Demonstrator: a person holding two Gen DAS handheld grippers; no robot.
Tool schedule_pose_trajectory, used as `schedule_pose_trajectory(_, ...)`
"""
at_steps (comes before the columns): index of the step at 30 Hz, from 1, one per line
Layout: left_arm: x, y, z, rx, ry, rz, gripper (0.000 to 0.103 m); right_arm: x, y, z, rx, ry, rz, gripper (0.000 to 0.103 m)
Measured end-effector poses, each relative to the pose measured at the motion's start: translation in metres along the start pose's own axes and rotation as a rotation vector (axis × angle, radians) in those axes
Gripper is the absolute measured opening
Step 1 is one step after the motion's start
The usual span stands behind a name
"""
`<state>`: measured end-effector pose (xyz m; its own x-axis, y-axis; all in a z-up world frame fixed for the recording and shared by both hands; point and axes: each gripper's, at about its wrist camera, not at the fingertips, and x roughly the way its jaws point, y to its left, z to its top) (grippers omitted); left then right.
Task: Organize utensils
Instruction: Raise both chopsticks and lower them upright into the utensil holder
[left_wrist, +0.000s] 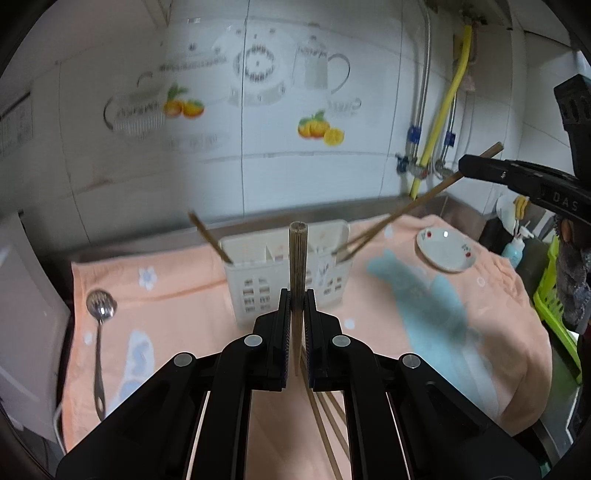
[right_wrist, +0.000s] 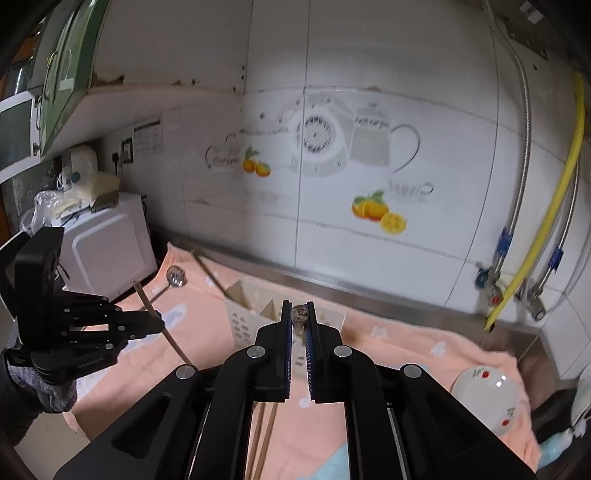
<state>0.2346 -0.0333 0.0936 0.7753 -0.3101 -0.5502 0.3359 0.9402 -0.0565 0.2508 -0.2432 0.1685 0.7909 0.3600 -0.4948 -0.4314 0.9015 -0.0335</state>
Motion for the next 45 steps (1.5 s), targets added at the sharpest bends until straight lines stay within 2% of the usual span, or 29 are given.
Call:
schedule_pose_trajectory(9, -0.015, -0.003, 0.058, 0.028, -0.096, 0.024, 0.006, 0.005, -0.014, 0.019, 0.015, -0.011, -0.033, 0.006)
schedule_pose_trajectory(15, -0.016, 0.001, 0.096, 0.022, -0.158, 0.045, 0.006, 0.029, -0.017, 0.022, -0.005, 0.043, -0.05, 0.006)
schedule_pose_trajectory(19, -0.01, 0.002, 0.113, 0.043, -0.19, 0.093, 0.006, 0.046, -0.016, 0.018, -0.017, 0.089, -0.043, 0.006)
schedule_pose_trajectory(23, 0.01, 0.008, 0.115, 0.04, -0.174, 0.125, 0.006, 0.062, -0.014, 0.012, -0.026, 0.128, -0.041, 0.006)
schedule_pose_trajectory(32, 0.058, 0.032, 0.096, -0.015, -0.085, 0.111, 0.006, 0.09, -0.015, 0.001, -0.023, 0.178, -0.036, 0.006)
schedule_pose_trajectory(39, 0.069, 0.039, 0.089, -0.027, -0.057, 0.114, 0.006, 0.094, -0.016, -0.001, -0.003, 0.175, -0.029, 0.007)
schedule_pose_trajectory(45, 0.058, 0.038, 0.088, -0.022, -0.073, 0.117, 0.006, 0.079, -0.012, 0.002, -0.006, 0.136, -0.035, 0.007)
